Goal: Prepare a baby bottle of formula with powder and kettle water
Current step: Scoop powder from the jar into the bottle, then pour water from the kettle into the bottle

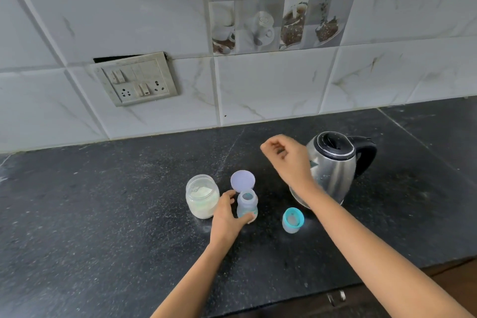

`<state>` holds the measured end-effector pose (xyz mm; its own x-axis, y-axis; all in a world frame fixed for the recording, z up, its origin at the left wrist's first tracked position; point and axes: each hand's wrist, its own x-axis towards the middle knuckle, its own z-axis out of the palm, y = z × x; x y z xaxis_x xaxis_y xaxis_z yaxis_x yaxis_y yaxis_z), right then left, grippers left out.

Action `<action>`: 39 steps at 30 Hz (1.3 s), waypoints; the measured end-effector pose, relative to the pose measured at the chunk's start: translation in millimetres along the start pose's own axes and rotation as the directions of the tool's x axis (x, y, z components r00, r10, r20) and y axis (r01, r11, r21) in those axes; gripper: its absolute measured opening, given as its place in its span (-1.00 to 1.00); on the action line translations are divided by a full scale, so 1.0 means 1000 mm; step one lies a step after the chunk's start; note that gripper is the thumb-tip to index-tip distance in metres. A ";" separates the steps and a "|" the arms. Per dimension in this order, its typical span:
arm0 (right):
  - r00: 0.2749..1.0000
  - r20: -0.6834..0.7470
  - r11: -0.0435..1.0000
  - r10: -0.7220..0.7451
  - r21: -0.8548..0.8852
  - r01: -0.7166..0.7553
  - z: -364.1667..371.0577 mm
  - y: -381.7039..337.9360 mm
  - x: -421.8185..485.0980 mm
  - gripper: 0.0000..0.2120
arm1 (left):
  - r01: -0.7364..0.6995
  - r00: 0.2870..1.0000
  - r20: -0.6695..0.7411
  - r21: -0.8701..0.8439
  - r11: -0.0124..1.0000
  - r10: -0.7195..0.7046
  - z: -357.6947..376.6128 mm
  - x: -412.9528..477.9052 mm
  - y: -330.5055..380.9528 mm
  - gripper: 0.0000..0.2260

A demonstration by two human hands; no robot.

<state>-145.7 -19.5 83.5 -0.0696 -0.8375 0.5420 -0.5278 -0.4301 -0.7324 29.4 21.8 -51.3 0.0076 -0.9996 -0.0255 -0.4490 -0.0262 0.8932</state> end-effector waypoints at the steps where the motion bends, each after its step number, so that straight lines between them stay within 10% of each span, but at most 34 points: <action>1: 0.997 -0.059 0.999 -0.040 -0.017 0.039 -0.014 0.003 0.001 -0.94 | -0.003 1.000 0.002 0.001 1.000 0.003 0.001 0.001 0.001 -0.37; 9: 0.928 -0.362 0.946 -0.084 -0.322 -0.040 -0.116 0.078 0.010 -0.90 | -0.032 0.999 0.006 -0.004 0.999 0.032 0.008 -0.001 0.003 -0.50; 22: 0.932 -0.042 0.932 0.360 -0.021 -0.361 -0.168 0.145 0.033 -0.69 | -0.042 0.999 -0.006 -0.003 0.999 0.042 0.016 0.005 0.009 -0.52; 30: 0.955 -0.155 0.967 0.254 0.050 -0.249 -0.149 0.139 0.040 -0.53 | -0.057 0.998 -0.025 0.004 0.998 0.057 0.022 0.008 0.016 -0.54; 39: 0.999 0.038 0.982 0.007 -0.188 0.000 -0.120 0.084 0.060 -0.67 | -0.060 0.997 -0.057 -0.038 0.997 0.058 0.020 0.012 0.030 -0.49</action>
<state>-295.5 -65.7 104.4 -0.0415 -0.8525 0.5210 -0.6774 -0.3593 -0.6419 -1.7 9.0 -33.7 0.0327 -0.9981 0.0524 -0.4144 0.0341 0.9094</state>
